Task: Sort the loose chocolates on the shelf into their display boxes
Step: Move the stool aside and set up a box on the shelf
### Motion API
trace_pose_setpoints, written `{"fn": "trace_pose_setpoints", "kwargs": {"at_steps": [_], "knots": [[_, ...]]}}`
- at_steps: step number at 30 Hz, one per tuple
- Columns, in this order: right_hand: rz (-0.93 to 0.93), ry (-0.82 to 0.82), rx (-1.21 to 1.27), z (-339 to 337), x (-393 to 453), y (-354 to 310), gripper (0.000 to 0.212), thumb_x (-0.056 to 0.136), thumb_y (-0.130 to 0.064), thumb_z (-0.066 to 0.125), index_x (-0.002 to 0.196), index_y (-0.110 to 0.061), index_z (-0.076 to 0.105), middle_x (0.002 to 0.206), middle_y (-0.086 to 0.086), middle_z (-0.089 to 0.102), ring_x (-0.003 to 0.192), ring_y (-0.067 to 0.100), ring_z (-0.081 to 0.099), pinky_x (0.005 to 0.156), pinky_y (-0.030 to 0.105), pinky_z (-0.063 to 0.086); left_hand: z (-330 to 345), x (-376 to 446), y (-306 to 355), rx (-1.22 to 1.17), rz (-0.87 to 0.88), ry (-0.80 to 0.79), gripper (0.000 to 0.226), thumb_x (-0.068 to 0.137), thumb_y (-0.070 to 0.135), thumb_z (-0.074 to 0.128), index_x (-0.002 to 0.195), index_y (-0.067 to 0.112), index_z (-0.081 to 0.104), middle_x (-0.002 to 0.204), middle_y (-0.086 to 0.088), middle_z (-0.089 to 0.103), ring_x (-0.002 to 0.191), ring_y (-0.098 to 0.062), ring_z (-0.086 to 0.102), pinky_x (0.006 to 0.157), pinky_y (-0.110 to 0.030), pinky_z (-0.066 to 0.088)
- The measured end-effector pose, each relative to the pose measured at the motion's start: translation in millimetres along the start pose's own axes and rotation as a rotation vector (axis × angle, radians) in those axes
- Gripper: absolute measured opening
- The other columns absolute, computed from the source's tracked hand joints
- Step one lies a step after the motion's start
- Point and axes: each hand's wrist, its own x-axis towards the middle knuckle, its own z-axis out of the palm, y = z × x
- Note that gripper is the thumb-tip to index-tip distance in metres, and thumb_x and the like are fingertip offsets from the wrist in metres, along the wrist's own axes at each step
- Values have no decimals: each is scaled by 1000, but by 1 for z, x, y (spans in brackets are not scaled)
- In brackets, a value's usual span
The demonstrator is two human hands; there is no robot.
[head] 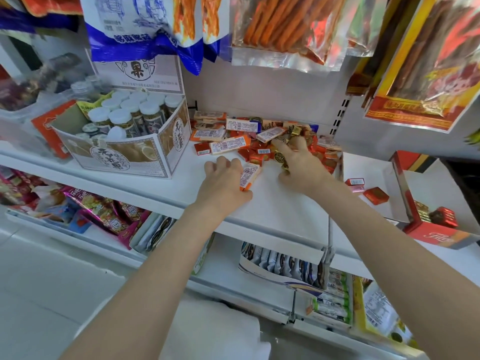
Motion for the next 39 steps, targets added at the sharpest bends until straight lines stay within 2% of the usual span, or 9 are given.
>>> {"fn": "trace_pose_setpoints", "kwargs": {"at_steps": [2,7,14,17,24,26,29,34,39], "knots": [[-11,-43,-25,5,3,-2,65,84,-10,53,141,-20,25,137,15,31,109,38,52,78,37,46,0,0,-1,-7,7,-6,49,80,27,63,121,10,42,129,-11,38,121,-33,27,94,-37,34],[-51,82,71,3,-25,8,32,83,-9,53,112,-12,42,114,14,46,94,36,54,70,34,42,-1,-2,2,0,69,-12,45,80,23,62,119,9,45,120,-12,50,116,-32,38,88,-32,33],[78,472,149,-53,-98,64,31,84,-3,53,114,-8,49,105,17,55,84,26,50,68,26,32,11,-10,33,57,254,-32,45,83,18,59,126,15,46,125,-8,50,112,-28,40,86,-30,34],[247,516,110,-60,-115,97,30,83,-1,51,112,-6,50,106,21,54,93,38,51,72,38,40,15,-10,45,60,287,-42,47,83,15,60,128,16,45,123,-10,49,113,-27,42,89,-31,36],[384,293,86,-58,-125,138,27,89,-8,47,115,-10,54,111,20,59,101,45,49,85,49,43,24,-11,58,-31,326,-122,51,80,15,64,128,17,46,123,-8,50,114,-24,47,95,-34,41],[390,332,13,-63,-126,137,27,89,-9,47,113,-10,58,111,19,59,102,46,48,86,52,44,23,-12,56,-83,325,-124,54,79,17,67,129,17,45,126,-7,50,117,-22,47,98,-35,41],[251,411,75,-70,-121,117,26,88,-6,47,110,-7,61,114,13,60,109,38,50,94,44,42,19,-13,47,-144,318,-149,58,80,22,67,132,18,42,130,-4,49,120,-20,45,100,-35,40],[-40,159,166,-54,-92,64,37,89,-2,45,123,-12,54,130,9,54,122,28,46,101,31,34,17,-9,33,11,355,-140,52,83,29,61,132,23,44,132,1,49,121,-21,33,98,-34,34],[-246,-191,28,-27,-49,39,44,88,-10,53,131,-17,47,134,6,50,126,25,39,105,40,35,12,-1,18,42,355,-109,46,82,35,61,127,29,49,132,7,48,123,-21,27,100,-36,31]]}}
